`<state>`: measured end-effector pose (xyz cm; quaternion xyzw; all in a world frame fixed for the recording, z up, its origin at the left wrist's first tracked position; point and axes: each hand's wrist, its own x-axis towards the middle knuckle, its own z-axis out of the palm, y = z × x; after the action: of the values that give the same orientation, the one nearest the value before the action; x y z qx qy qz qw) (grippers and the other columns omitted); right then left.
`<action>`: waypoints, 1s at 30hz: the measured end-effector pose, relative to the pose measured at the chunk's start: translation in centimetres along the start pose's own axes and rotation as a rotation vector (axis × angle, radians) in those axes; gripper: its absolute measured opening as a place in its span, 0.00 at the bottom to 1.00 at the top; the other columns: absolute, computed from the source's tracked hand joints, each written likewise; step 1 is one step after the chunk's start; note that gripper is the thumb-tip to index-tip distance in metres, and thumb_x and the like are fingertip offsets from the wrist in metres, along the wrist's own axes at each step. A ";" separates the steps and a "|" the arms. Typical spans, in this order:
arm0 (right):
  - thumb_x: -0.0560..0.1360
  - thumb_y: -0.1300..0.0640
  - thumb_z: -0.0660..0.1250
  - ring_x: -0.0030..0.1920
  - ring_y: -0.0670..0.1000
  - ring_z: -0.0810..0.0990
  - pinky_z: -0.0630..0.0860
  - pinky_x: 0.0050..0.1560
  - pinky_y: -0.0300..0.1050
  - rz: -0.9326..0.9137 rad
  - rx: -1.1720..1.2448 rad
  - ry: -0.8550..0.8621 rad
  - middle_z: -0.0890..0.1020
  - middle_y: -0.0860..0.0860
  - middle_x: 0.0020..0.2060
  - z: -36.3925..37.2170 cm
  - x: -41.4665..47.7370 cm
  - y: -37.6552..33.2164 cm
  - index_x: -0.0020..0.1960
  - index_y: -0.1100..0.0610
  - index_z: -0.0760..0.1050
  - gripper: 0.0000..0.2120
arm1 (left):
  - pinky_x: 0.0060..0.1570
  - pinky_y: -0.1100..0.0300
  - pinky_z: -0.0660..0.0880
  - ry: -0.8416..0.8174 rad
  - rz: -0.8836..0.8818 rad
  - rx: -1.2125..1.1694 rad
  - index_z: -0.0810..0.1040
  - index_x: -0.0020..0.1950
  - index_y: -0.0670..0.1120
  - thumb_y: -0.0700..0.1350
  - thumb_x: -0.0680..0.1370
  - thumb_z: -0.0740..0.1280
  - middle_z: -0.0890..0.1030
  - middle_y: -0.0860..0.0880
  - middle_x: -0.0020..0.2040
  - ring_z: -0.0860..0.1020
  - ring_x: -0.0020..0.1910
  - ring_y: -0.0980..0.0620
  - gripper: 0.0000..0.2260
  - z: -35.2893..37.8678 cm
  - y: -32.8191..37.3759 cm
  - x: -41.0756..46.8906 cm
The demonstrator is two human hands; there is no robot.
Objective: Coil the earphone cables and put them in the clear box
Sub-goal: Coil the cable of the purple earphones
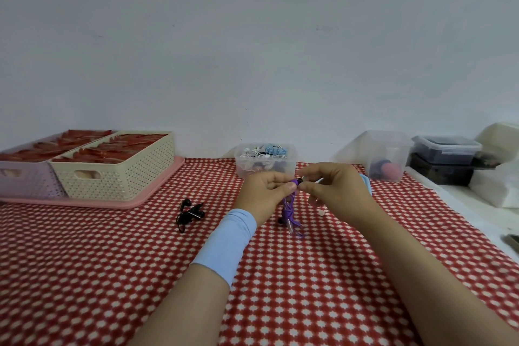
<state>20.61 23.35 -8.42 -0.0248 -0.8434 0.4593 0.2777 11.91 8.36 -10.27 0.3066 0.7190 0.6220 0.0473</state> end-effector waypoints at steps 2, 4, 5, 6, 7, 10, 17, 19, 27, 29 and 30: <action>0.73 0.61 0.76 0.36 0.52 0.83 0.82 0.39 0.44 -0.026 -0.040 -0.016 0.86 0.43 0.37 -0.1 0.0 -0.3 0.45 0.44 0.84 0.11 | 0.46 0.67 0.79 -0.020 -0.037 -0.055 0.83 0.49 0.50 0.40 0.77 0.71 0.86 0.53 0.45 0.84 0.45 0.58 0.06 0.0 0.0 0.0; 0.73 0.60 0.76 0.36 0.51 0.83 0.82 0.39 0.42 -0.023 -0.066 -0.034 0.86 0.40 0.35 -0.2 0.1 -0.4 0.45 0.44 0.84 0.10 | 0.48 0.64 0.80 -0.041 -0.068 -0.086 0.83 0.49 0.49 0.39 0.77 0.71 0.86 0.51 0.46 0.84 0.46 0.56 0.05 0.0 0.0 0.0; 0.73 0.60 0.76 0.35 0.50 0.83 0.83 0.39 0.42 -0.015 -0.069 -0.042 0.85 0.40 0.35 -0.3 0.1 -0.4 0.45 0.45 0.85 0.10 | 0.48 0.64 0.80 -0.053 -0.077 -0.092 0.83 0.48 0.49 0.39 0.77 0.71 0.86 0.50 0.45 0.84 0.44 0.56 0.06 0.0 0.0 0.0; 0.73 0.61 0.76 0.34 0.48 0.83 0.82 0.39 0.42 -0.010 -0.069 -0.049 0.85 0.40 0.34 -0.3 0.1 -0.3 0.45 0.46 0.85 0.09 | 0.47 0.64 0.80 -0.065 -0.079 -0.092 0.83 0.48 0.49 0.38 0.76 0.71 0.86 0.50 0.44 0.84 0.43 0.57 0.06 0.0 0.0 0.0; 0.73 0.61 0.76 0.33 0.46 0.82 0.82 0.39 0.40 -0.008 -0.067 -0.057 0.85 0.41 0.34 -0.4 0.1 -0.3 0.45 0.47 0.86 0.08 | 0.48 0.63 0.80 -0.073 -0.084 -0.098 0.83 0.47 0.49 0.38 0.76 0.71 0.86 0.50 0.44 0.84 0.42 0.56 0.06 0.0 -0.1 0.0; 0.72 0.61 0.77 0.32 0.41 0.81 0.79 0.37 0.36 -0.016 -0.042 -0.093 0.86 0.42 0.35 -0.5 0.0 -0.5 0.47 0.49 0.87 0.07 | 0.52 0.56 0.81 -0.087 -0.105 -0.101 0.84 0.47 0.49 0.39 0.76 0.71 0.86 0.47 0.45 0.83 0.44 0.53 0.05 -0.2 -0.4 0.1; 0.80 0.57 0.67 0.36 0.51 0.81 0.80 0.36 0.44 0.272 0.345 -0.251 0.87 0.55 0.45 -1.3 -0.2 -0.6 0.56 0.56 0.84 0.09 | 0.48 0.58 0.80 -0.250 -0.200 -0.329 0.83 0.53 0.44 0.37 0.79 0.66 0.85 0.44 0.46 0.82 0.46 0.51 0.07 -0.6 -0.3 -0.1; 0.79 0.57 0.67 0.36 0.50 0.80 0.79 0.35 0.44 0.317 0.429 -0.294 0.85 0.56 0.44 -1.3 -0.3 -0.3 0.57 0.59 0.84 0.10 | 0.47 0.60 0.80 -0.283 -0.206 -0.348 0.82 0.54 0.42 0.36 0.79 0.66 0.85 0.45 0.45 0.82 0.44 0.52 0.07 -0.7 -0.3 -0.1; 0.70 0.53 0.73 0.35 0.49 0.80 0.78 0.32 0.44 0.366 0.467 -0.305 0.84 0.55 0.40 -0.6 -0.3 0.2 0.50 0.58 0.86 0.12 | 0.59 0.50 0.78 -0.271 -0.167 -0.300 0.83 0.54 0.45 0.35 0.79 0.66 0.85 0.42 0.50 0.82 0.51 0.47 0.09 -0.6 -0.7 -0.4; 0.73 0.54 0.72 0.35 0.49 0.81 0.79 0.32 0.44 0.369 0.493 -0.310 0.84 0.55 0.40 -0.6 -0.3 0.3 0.49 0.56 0.87 0.08 | 0.54 0.53 0.80 -0.274 -0.162 -0.331 0.83 0.55 0.44 0.35 0.79 0.65 0.85 0.44 0.48 0.83 0.48 0.49 0.09 -0.5 -0.8 -0.4; 0.74 0.55 0.71 0.36 0.49 0.81 0.79 0.32 0.44 0.368 0.504 -0.314 0.85 0.55 0.40 -0.6 -0.3 0.3 0.48 0.55 0.87 0.07 | 0.50 0.56 0.81 -0.280 -0.166 -0.352 0.82 0.55 0.43 0.35 0.79 0.64 0.85 0.45 0.46 0.83 0.46 0.50 0.09 -0.4 -0.7 -0.4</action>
<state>21.07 23.90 -8.49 -0.0363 -0.7174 0.6936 0.0544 11.75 7.75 -10.96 0.3166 0.6086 0.6832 0.2503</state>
